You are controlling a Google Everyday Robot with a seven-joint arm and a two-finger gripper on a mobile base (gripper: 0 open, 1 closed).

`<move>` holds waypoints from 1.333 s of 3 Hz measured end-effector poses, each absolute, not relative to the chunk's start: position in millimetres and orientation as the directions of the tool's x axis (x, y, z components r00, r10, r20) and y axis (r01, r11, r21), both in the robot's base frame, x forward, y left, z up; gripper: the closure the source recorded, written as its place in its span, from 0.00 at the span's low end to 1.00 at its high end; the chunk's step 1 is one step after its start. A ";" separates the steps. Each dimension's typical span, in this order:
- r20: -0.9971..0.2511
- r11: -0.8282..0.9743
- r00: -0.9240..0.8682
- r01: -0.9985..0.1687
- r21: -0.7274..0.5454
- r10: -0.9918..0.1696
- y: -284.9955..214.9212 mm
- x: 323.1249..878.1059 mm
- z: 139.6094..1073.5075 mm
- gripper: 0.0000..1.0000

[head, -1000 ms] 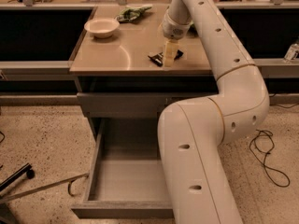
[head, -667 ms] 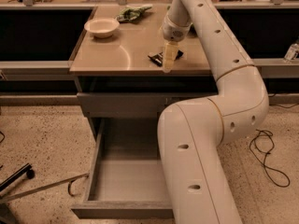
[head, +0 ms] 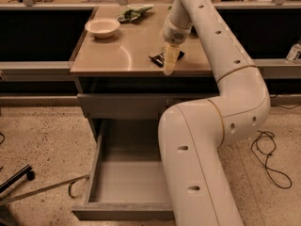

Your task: Place rxbar chocolate into middle drawer

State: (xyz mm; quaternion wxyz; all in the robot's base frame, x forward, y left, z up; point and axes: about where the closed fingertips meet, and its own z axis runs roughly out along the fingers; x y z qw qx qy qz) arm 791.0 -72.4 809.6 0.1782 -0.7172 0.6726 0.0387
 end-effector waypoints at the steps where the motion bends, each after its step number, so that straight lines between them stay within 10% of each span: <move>1: -0.295 -0.032 0.092 -0.979 -0.203 -0.951 -72.3 791.0 809.5 0.20; 4: -0.295 -0.032 0.092 -0.979 -0.203 -0.951 -73.2 788.8 811.0 0.90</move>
Offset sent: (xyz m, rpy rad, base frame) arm 0.0000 0.0001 -0.0001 0.0000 0.0002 0.0002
